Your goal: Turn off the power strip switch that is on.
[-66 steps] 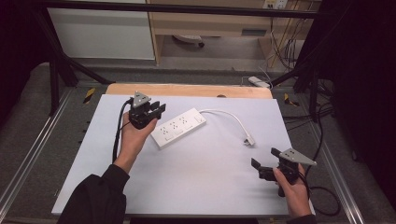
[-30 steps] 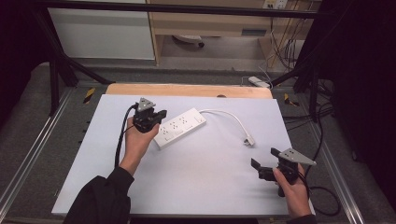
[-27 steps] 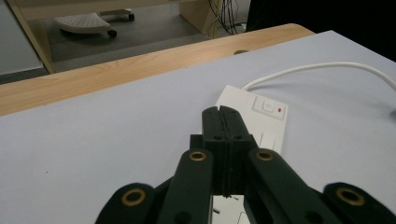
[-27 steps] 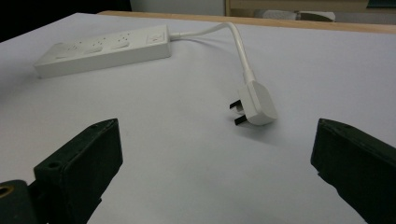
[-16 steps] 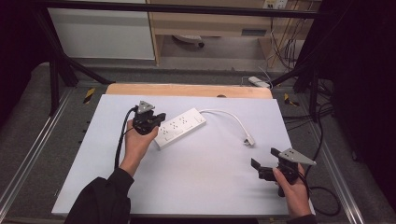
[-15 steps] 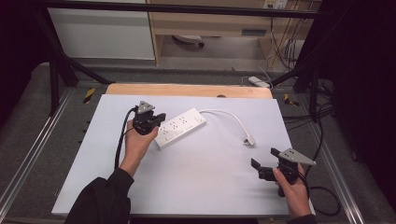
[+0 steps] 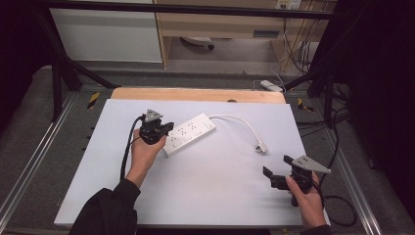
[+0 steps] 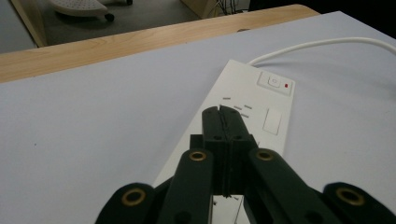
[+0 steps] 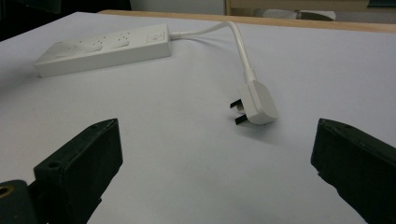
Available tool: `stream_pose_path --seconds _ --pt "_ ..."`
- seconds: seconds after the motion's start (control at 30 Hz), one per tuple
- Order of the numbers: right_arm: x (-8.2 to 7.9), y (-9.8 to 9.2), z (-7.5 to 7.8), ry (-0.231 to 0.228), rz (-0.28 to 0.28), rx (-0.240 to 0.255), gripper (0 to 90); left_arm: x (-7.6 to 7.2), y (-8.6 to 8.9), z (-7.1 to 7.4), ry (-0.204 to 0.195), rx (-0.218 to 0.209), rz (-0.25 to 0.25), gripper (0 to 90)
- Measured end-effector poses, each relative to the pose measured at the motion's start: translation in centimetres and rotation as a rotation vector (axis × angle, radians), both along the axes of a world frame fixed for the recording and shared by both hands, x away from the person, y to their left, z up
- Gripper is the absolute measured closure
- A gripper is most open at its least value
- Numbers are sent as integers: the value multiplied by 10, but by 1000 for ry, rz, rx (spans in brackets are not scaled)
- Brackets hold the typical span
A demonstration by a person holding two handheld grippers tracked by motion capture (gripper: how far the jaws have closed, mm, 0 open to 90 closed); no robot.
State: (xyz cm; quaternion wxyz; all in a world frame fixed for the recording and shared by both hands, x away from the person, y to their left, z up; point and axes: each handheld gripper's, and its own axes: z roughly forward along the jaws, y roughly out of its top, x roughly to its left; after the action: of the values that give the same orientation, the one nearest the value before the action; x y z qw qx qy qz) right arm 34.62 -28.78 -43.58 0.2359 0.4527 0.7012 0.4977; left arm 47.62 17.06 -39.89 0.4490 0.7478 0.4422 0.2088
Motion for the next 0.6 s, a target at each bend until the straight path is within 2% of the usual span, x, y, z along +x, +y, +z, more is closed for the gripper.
stream_pose_path --seconds 0.6 --pt "0 0 -1 5 1 1 25 -1 0 -7 16 -1 5 899"
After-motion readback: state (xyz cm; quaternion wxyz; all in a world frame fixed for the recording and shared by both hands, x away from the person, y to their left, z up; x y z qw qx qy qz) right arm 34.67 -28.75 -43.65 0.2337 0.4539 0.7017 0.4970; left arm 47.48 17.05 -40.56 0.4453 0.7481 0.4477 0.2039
